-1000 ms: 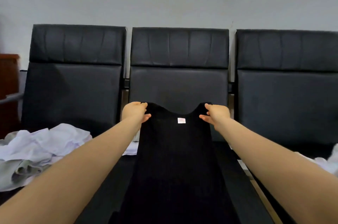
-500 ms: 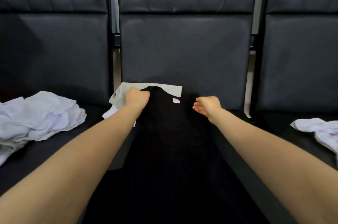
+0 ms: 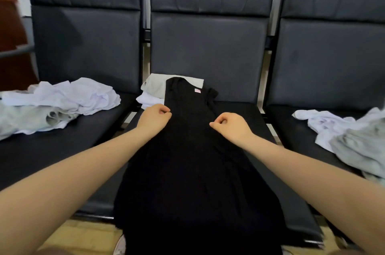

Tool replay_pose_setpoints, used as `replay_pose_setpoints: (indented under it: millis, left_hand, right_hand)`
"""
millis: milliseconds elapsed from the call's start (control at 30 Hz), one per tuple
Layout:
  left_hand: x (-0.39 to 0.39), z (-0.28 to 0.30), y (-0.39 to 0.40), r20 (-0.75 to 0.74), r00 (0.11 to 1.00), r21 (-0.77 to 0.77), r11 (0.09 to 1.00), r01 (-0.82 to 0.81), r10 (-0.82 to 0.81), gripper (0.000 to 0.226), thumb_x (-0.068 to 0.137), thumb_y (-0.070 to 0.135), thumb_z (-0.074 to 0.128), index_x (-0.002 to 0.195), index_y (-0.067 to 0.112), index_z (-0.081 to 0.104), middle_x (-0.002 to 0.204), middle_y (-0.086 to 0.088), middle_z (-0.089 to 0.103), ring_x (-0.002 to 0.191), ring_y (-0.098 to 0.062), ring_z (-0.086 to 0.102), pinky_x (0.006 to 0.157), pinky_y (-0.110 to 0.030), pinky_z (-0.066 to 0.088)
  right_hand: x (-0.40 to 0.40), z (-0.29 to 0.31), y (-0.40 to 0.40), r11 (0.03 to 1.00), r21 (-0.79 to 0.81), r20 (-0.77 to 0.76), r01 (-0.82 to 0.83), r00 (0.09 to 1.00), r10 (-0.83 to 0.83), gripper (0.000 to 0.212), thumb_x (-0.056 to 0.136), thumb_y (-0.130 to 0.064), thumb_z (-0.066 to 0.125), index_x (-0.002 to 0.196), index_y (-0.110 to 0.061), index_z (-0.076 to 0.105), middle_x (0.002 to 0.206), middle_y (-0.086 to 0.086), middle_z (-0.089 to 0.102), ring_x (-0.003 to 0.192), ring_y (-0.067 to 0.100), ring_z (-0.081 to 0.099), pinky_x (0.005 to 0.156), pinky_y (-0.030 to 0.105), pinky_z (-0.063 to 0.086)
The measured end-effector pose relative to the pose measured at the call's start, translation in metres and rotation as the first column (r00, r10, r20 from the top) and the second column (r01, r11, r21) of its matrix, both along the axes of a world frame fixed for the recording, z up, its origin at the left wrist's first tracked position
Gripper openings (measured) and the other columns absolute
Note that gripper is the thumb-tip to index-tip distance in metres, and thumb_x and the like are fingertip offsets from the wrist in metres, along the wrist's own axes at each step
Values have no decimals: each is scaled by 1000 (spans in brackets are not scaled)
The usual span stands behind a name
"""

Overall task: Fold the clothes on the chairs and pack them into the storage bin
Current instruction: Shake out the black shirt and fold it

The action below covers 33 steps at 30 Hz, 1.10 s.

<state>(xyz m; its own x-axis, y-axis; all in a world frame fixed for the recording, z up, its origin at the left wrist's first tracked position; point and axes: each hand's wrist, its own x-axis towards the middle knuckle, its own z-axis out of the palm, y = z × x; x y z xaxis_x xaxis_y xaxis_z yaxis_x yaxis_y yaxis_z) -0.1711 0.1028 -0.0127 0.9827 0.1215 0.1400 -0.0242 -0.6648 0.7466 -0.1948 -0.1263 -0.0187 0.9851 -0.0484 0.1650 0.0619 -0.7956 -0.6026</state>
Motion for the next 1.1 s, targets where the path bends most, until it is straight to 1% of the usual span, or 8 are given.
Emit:
replay_pose_setpoints:
  millis: [167,300,467,533,633,733,900,1100]
  left_hand:
    - [-36,-30,31,61,998,202,979,-15,3,33,88,42,59,111,19,63,104,-3,63,103,-23,58,88,-35,45]
    - [-53,-47,53,57,985,386,906,-174,165,50,92,42,54,132,13,50,131,-15,48,125,-35,40,98,-46,38]
    - [-60,-59,64,73,988,530,834,-152,134,25,92,40,54,105,20,61,121,-9,52,116,-31,45,94,-43,37]
    - [-59,-58,60,81,987,479,863,-159,137,18,94,36,53,98,20,60,113,-8,55,111,-30,48,91,-43,38]
    - [-57,-50,62,88,973,167,960,-226,214,13,95,26,49,93,14,53,97,-11,59,96,-33,54,79,-38,40]
    - [-55,-41,75,75,946,-32,949,-314,316,9,98,17,42,96,8,43,92,-14,54,86,-31,51,71,-34,33]
    - [-57,-36,102,16,923,35,923,-384,384,15,99,14,38,103,0,42,110,-26,56,100,-40,53,75,-37,33]
    - [-58,-44,107,-27,946,174,933,-314,323,21,99,18,41,105,-2,46,108,-26,58,100,-42,55,78,-39,38]
  right_hand:
    - [-43,-33,-10,952,-287,-88,-109,992,87,40,83,-51,65,111,-22,60,98,-4,54,94,15,57,77,27,45]
    - [-56,-45,-27,940,-337,21,-53,998,64,42,89,-43,61,122,-18,56,114,2,52,106,20,54,88,30,45]
    - [-50,-45,-37,936,-352,57,2,998,19,25,94,-33,56,110,-16,63,106,4,56,96,23,59,83,31,45]
    - [-45,-45,-37,954,-298,87,40,996,-14,17,95,-26,53,99,-15,66,98,5,61,94,25,61,78,31,45]
    - [-37,-36,-41,977,-14,126,212,970,-209,13,95,-18,49,89,-13,60,88,5,63,92,28,60,72,29,40]
    - [-30,-25,-59,915,150,87,374,917,-389,20,97,-16,45,102,-4,61,104,15,65,103,34,58,82,34,42]
    - [-35,-24,-98,890,33,-37,454,891,-453,24,97,-12,45,110,4,58,116,24,62,111,39,56,84,34,40]
    - [-46,-29,-101,909,-122,-111,399,904,-412,24,97,-12,47,111,5,57,116,23,62,112,37,56,87,36,43]
